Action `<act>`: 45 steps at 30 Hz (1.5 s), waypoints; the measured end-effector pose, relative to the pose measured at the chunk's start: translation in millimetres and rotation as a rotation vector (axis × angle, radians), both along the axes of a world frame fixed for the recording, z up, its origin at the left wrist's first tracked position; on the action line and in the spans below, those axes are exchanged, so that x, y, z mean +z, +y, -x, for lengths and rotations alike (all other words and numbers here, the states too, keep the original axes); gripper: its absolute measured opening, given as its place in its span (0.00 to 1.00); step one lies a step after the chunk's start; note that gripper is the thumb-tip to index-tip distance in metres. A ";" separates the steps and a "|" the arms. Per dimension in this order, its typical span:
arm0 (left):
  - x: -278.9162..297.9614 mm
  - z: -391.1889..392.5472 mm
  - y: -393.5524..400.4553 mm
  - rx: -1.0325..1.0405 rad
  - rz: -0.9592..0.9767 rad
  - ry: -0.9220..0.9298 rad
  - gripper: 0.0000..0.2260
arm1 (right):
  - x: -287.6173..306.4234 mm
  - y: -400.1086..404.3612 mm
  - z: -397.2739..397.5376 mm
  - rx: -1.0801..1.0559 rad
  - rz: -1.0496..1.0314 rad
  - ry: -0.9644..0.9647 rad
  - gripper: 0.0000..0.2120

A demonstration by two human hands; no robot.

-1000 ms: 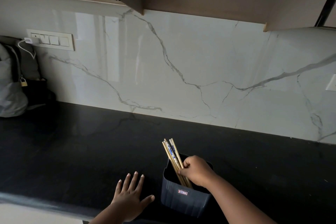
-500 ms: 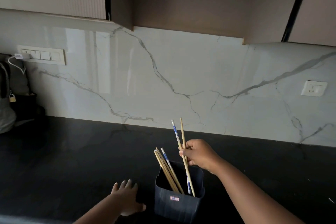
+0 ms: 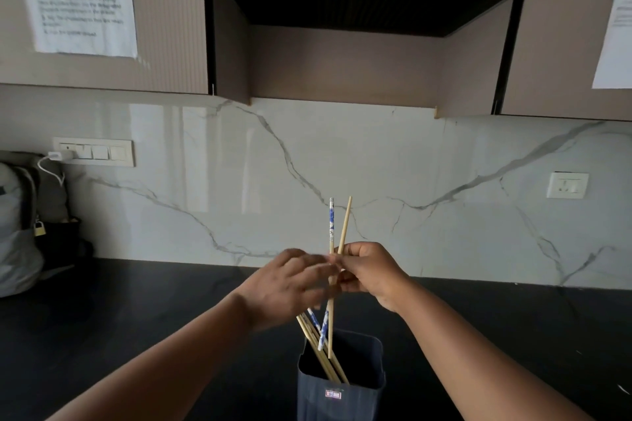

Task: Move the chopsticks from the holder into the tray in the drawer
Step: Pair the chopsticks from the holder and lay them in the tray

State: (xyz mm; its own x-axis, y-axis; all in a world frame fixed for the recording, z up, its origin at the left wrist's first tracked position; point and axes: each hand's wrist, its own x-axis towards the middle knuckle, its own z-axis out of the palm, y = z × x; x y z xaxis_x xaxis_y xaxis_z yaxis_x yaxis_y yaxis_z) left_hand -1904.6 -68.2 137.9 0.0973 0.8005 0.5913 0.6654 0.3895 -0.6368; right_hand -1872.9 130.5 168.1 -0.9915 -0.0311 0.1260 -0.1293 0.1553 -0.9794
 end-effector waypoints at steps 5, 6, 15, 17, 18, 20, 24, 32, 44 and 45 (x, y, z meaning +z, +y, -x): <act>-6.4 -7.7 2.9 -0.088 0.099 0.040 0.10 | 4.4 -3.6 -6.6 0.013 0.033 -0.009 0.05; -4.4 -8.1 3.4 -0.096 0.107 0.038 0.09 | 3.6 -3.3 -8.1 0.008 0.037 -0.013 0.05; 35.3 -32.3 23.3 -0.035 -0.865 -1.246 0.10 | 1.9 9.2 -18.9 -0.022 0.228 -0.027 0.06; 47.0 -28.0 30.1 -0.067 -1.034 -1.612 0.10 | 1.6 6.7 -21.3 0.028 0.214 -0.035 0.05; 50.6 -26.1 32.3 -0.074 -1.056 -1.687 0.08 | 1.2 4.0 -22.3 0.048 0.194 -0.037 0.05; 54.4 -27.6 35.3 -0.073 -1.054 -1.778 0.06 | 0.1 -2.1 -23.0 0.059 0.115 -0.019 0.03; 49.9 -25.9 36.2 -0.010 -1.023 -1.911 0.03 | -4.9 -9.3 -23.2 0.016 -0.032 0.021 0.02; 45.7 -24.1 37.1 0.004 -1.015 -1.975 0.05 | -12.6 -14.9 -24.5 0.000 -0.065 -0.011 0.03; 46.3 -20.8 36.0 -0.020 -1.050 -1.964 0.06 | -22.6 -19.6 -22.0 -0.028 -0.103 0.035 0.08; 46.0 -20.2 36.4 -0.014 -1.047 -1.959 0.06 | -23.6 -19.8 -21.6 -0.034 -0.110 0.039 0.08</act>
